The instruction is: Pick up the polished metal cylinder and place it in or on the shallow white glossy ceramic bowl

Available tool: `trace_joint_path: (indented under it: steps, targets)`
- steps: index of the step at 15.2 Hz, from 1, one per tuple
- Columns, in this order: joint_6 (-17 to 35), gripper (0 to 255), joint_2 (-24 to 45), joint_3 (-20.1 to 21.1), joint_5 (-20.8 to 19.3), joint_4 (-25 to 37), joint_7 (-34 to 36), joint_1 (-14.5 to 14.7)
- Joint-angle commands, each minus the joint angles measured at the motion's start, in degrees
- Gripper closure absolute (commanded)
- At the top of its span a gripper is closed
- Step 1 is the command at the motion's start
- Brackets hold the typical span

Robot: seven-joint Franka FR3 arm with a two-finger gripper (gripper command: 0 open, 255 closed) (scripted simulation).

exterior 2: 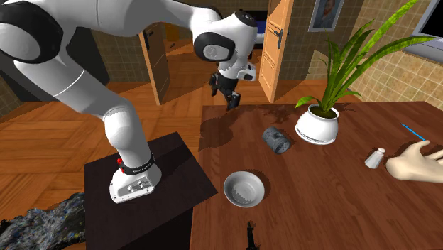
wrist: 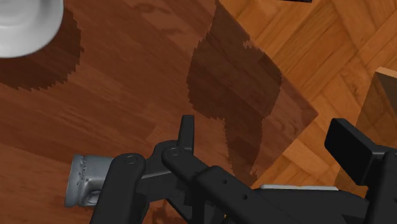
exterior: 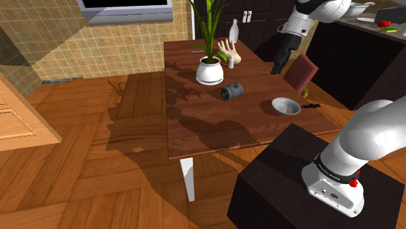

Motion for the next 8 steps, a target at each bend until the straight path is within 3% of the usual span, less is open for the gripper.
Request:
trace_joint_path:
  steps: [1, 8]
  targets:
    - [2.23, 0, 4.11, -3.21, 2.50, 1.15, -4.56, 0.42]
    - [3.57, 0, 22.50, -12.87, 16.74, 10.01, -22.14, 1.81]
